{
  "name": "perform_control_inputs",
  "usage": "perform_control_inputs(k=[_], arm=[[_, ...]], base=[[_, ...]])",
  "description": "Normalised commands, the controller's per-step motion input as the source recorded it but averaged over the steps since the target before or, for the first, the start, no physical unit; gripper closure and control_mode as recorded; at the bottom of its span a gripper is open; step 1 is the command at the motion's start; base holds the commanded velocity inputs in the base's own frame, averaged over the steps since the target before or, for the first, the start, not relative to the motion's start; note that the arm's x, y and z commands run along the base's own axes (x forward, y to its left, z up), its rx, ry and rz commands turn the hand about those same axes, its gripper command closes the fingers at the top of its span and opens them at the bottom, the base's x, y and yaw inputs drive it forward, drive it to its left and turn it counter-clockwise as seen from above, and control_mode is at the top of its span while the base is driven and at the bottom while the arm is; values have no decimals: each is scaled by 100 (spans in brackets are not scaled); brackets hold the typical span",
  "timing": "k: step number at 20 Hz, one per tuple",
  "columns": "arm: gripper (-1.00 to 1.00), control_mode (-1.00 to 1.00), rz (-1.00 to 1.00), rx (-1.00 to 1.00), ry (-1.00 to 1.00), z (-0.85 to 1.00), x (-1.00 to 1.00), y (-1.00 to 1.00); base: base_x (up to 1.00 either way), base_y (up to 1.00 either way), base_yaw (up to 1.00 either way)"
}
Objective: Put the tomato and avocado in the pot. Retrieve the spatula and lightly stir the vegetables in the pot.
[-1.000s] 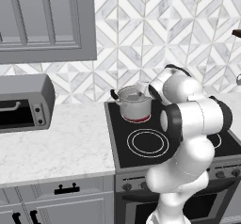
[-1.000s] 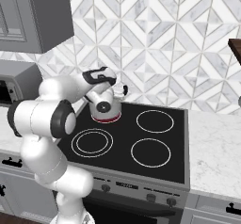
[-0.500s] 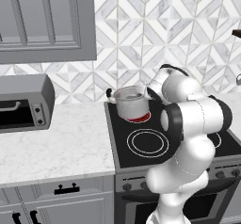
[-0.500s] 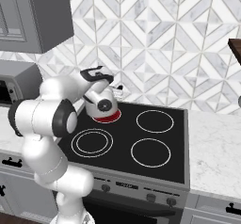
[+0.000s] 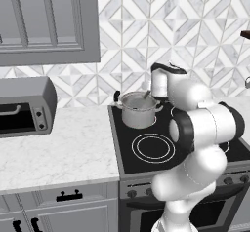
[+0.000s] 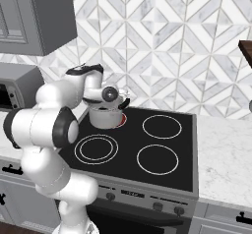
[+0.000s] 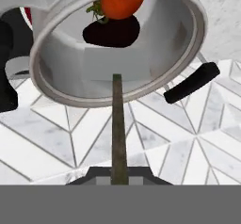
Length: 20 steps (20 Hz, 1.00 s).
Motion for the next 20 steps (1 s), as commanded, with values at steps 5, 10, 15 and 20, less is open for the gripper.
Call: perform_control_inputs(k=[5,10,15,20], arm=[[100,-100,11,0,0,8,0,-28],[100,-100,10,0,0,-11,0,-13],[100,-100,8,0,4,-27,0,5],[100,-100,5,-1,7,-4,1,21]], base=[[0,0,0],[0,0,0],[0,0,0],[0,0,0]])
